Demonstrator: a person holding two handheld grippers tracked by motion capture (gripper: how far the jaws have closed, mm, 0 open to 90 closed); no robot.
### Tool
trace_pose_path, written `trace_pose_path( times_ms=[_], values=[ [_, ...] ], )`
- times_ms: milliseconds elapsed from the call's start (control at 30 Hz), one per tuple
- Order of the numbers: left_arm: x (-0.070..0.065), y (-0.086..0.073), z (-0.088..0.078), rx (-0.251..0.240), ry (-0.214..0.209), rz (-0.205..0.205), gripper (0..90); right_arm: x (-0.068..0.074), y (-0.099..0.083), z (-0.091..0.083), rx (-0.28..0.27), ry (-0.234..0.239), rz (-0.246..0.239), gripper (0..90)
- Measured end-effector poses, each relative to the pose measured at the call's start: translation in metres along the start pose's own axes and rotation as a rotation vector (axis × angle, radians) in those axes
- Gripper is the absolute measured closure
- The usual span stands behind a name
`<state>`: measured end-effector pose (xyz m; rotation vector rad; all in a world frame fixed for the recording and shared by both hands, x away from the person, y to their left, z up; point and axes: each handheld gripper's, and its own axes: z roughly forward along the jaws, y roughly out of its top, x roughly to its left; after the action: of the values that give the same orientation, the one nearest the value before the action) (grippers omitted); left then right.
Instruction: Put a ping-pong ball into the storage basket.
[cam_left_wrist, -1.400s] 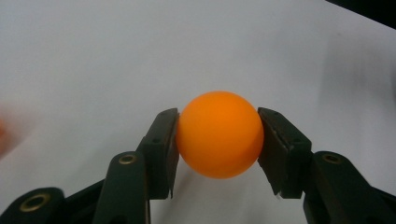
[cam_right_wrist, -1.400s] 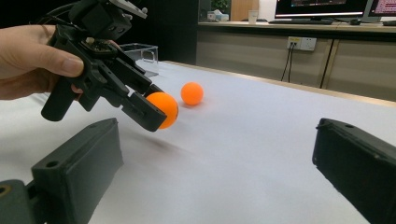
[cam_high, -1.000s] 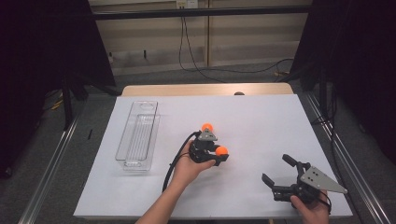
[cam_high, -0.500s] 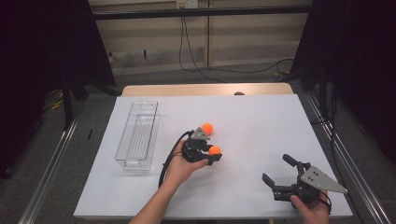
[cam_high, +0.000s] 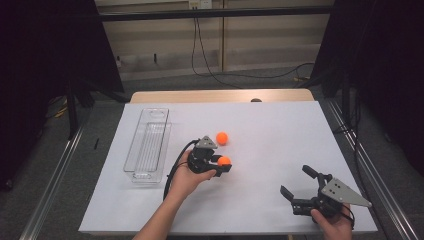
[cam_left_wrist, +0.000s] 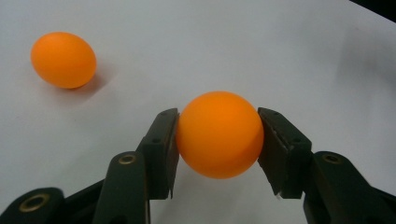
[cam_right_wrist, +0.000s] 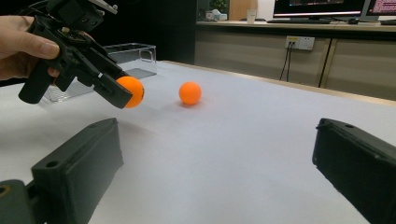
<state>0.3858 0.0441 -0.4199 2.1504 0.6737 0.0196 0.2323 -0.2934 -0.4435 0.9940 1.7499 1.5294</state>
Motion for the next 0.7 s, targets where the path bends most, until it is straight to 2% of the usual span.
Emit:
trace_pose_path(
  times_ms=[267,433,700],
  values=[
    [0.006,-0.002,-0.007,-0.013,0.022,-0.022,50.8,0.0,0.0,0.0,0.0,0.003,0.0,1.0],
    [0.009,-0.003,-0.009,-0.001,0.025,-0.018,50.8,0.0,0.0,0.0,-0.001,0.004,0.0,1.0],
    [0.012,-0.002,-0.013,-0.009,0.034,-0.017,50.7,0.0,0.0,0.0,0.0,0.006,-0.001,1.0]
  ],
)
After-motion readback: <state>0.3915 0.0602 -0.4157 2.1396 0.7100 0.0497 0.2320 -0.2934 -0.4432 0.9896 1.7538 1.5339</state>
